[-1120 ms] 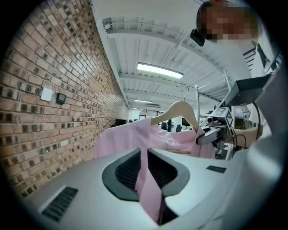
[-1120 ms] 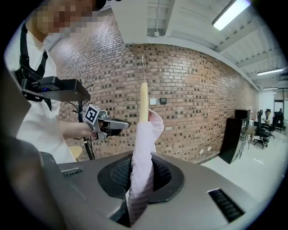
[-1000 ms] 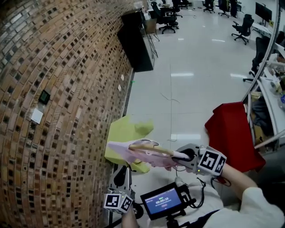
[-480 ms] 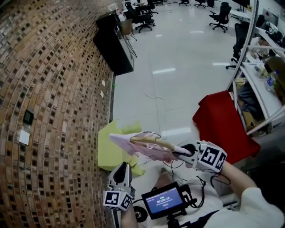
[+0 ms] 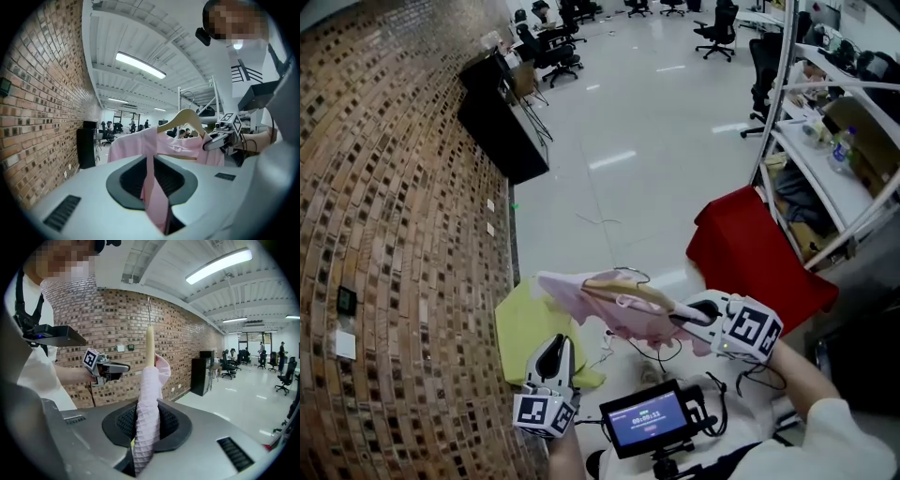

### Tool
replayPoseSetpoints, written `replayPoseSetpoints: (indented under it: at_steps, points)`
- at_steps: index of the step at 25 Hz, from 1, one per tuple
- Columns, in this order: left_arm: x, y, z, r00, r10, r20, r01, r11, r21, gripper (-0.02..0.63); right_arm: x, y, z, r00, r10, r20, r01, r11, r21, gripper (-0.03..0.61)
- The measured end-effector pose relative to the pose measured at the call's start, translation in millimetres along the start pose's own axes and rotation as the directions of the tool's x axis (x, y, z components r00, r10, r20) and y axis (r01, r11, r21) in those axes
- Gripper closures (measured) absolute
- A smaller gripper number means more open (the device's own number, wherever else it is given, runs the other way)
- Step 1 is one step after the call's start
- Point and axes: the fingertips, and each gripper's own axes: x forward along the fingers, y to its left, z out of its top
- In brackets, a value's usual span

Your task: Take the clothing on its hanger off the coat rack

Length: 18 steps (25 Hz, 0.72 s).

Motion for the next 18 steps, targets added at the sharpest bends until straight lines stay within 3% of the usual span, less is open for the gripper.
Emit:
replayPoseSetpoints:
  at_steps: [5, 18]
  points:
    - [2.5, 21.2, 4.6, 1.0, 0.004, 0.001, -0.004, 1.0, 0.012, 0.565, 0.0, -7.5, -2.6, 0.999, -0.029, -0.039, 0.029, 1.0, -0.001, 0.558]
    - [-38.3, 117.7, -9.1, 0.992, 0.128, 0.005, -0.128, 0.992, -0.009, 0.565, 81.7, -12.8, 28.5, 0.999, 0.024, -0.045, -0.027, 0.998, -0.059, 0.558]
